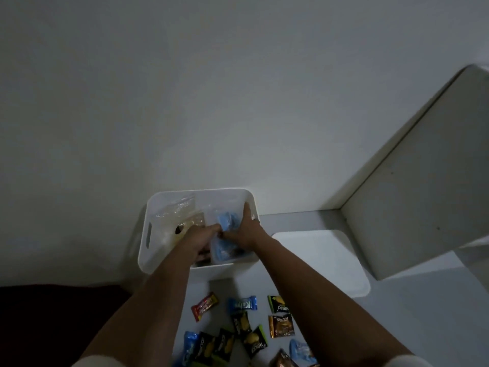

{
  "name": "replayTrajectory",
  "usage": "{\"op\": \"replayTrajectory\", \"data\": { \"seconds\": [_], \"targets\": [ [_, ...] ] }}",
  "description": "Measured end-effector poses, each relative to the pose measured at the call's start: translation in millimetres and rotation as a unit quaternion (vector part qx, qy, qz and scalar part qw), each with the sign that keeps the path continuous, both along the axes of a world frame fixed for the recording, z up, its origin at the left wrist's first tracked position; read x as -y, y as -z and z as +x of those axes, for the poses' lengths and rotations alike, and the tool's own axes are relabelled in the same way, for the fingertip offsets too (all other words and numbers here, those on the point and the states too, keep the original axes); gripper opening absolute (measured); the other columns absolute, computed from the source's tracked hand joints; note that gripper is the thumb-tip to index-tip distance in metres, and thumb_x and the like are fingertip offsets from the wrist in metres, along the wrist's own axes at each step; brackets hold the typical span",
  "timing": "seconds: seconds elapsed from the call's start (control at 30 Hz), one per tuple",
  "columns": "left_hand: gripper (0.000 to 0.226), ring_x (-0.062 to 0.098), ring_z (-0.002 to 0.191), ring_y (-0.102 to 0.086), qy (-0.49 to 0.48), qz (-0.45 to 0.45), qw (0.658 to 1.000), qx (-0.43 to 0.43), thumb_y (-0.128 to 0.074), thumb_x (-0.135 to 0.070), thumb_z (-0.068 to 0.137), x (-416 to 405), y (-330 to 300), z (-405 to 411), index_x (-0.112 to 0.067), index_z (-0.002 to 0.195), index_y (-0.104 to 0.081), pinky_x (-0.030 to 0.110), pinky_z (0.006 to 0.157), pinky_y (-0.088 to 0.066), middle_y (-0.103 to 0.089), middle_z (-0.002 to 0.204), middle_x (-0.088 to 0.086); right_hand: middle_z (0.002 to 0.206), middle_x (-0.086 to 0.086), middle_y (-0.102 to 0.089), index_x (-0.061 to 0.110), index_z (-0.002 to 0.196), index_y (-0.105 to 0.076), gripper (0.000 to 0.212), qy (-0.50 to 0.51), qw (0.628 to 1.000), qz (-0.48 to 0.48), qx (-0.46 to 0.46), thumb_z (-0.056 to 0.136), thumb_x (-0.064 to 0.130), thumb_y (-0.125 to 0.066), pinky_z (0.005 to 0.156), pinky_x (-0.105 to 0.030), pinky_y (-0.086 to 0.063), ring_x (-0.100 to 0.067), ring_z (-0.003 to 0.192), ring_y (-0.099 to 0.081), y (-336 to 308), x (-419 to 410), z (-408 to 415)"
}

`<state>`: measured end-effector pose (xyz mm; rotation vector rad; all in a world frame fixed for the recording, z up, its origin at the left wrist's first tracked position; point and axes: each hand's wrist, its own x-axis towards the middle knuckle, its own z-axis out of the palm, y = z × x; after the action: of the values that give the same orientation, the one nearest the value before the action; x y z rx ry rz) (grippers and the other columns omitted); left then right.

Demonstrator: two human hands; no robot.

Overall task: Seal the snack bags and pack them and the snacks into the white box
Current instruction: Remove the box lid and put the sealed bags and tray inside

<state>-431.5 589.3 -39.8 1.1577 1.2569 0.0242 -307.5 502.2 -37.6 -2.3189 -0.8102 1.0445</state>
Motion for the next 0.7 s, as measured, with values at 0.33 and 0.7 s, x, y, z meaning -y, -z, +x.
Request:
{"op": "replayTrajectory", "data": {
  "seconds": [0.33,0.7],
  "targets": [
    [0.069,0.029,0.085,-0.065,0.064,0.005,0.997,-0.048,-0.076,-0.016,0.084,-19,66,15,-0.015,0.138,-0.032,0.037,0.057,-0.057,-0.062,0.104,0.014,0.163,-0.026,-0.018,0.038,0.153,0.031,0.122,-0.031,0.991,-0.124,0.042,0.081,0.078,-0.059,0.118,-0.061,-0.03,-0.047,0.148,-0.028,55,4,-10],
    [0.06,0.034,0.102,-0.066,0.15,0.255,0.945,-0.142,-0.054,-0.055,0.095,-20,55,8,-0.003,0.125,-0.064,0.031,0.072,-0.044,-0.069,0.121,0.018,0.147,-0.018,-0.045,0.014,0.147,-0.042,0.07,-0.074,0.984,-0.063,0.148,0.09,0.046,-0.067,0.108,-0.045,-0.046,-0.037,0.13,-0.054,19,-8,4]
  ]
}}
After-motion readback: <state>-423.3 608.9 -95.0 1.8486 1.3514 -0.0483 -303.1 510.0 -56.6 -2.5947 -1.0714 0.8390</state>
